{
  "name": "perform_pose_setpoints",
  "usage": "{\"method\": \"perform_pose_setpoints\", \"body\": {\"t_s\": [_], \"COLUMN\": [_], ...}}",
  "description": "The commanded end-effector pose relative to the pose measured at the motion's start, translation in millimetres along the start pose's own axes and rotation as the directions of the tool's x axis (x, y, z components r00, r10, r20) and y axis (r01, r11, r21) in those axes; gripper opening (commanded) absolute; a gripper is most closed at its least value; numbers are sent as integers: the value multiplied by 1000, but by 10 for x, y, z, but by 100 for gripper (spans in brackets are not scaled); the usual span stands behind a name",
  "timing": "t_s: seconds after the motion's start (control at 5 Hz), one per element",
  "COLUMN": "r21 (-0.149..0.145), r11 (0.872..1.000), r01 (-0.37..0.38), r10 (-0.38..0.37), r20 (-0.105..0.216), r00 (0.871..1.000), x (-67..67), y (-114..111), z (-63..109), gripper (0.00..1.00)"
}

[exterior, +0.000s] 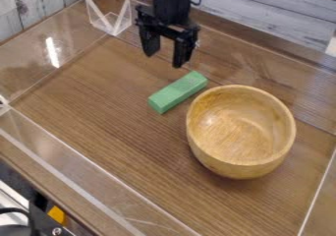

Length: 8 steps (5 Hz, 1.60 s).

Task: Remove the green block from inside the brown bowl and put it on the table

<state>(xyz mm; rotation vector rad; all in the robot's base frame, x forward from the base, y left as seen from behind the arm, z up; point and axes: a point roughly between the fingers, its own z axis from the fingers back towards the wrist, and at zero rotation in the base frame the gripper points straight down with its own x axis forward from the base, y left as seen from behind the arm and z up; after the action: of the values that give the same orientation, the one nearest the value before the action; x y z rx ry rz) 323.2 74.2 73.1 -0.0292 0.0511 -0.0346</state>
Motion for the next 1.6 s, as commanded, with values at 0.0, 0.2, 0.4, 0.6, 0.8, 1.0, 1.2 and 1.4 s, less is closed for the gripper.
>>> {"method": "perform_pose_setpoints", "body": {"t_s": [0.0,0.2,0.4,0.6,0.8,1.0,1.2,1.4], "r21": [19,20,20,12,5,4,19,21], "r11": [999,1000,999,998,998,998,988,975], "r01": [-25,-11,46,54,66,55,153,223], "r10": [24,9,-47,-54,-67,-55,-153,-223], "r20": [70,66,57,41,27,19,10,-1], "r00": [997,998,997,998,997,998,988,975], "x": [5,-70,-109,-131,-111,-86,-105,-124], "y": [-104,-277,-327,-328,-398,-464,-373,-267], "z": [345,417,444,450,368,290,305,317], "gripper": [100,100,100,100,0,100,100,100]}}
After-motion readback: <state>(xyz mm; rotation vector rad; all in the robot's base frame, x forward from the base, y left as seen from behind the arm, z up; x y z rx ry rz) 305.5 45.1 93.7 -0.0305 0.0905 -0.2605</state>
